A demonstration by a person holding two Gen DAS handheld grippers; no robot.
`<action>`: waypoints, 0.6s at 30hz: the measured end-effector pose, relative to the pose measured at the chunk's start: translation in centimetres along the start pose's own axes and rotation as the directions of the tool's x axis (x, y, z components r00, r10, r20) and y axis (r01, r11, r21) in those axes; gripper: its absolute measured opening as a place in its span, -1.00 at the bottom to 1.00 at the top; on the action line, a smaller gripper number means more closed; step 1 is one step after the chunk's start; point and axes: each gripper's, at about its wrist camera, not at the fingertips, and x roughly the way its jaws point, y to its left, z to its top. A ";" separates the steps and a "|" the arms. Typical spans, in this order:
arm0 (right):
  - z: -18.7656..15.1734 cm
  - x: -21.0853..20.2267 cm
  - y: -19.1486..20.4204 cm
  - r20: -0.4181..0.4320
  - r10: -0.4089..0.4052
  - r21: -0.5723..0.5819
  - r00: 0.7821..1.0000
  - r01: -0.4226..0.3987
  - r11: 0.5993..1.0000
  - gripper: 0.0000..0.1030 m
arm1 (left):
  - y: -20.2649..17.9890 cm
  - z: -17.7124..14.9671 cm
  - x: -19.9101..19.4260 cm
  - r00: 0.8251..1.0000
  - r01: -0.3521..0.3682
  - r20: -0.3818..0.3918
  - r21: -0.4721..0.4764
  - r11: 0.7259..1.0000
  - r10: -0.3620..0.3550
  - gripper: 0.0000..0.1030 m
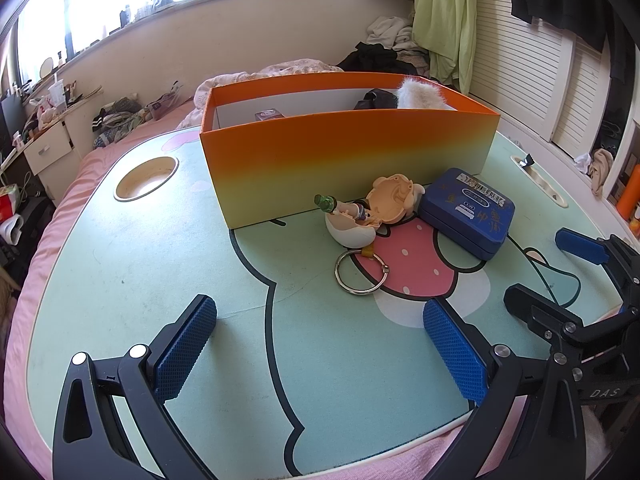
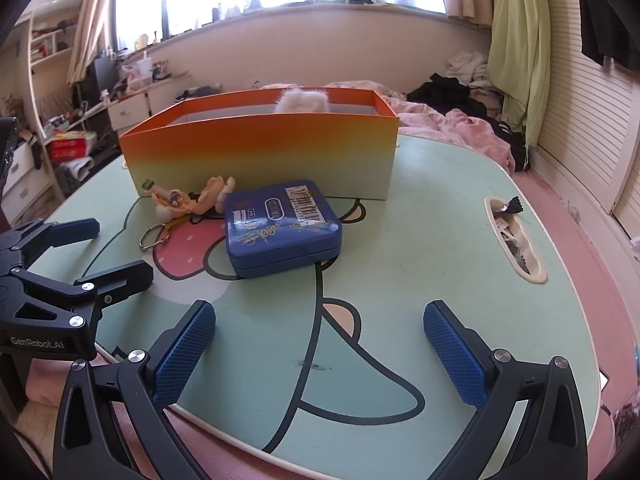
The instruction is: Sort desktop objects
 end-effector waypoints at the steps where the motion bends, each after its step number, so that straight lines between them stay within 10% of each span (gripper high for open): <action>1: 0.1 0.0 0.0 0.000 0.000 -0.001 1.000 0.000 1.000 1.00 | 0.0 0.0 0.0 1.000 0.000 0.000 0.000 1.000 0.000 0.99; 18: 0.2 -0.3 -0.4 0.010 0.083 0.007 0.997 -0.083 0.997 0.98 | -0.1 -0.2 0.0 1.000 0.000 0.001 -0.001 1.000 0.000 0.99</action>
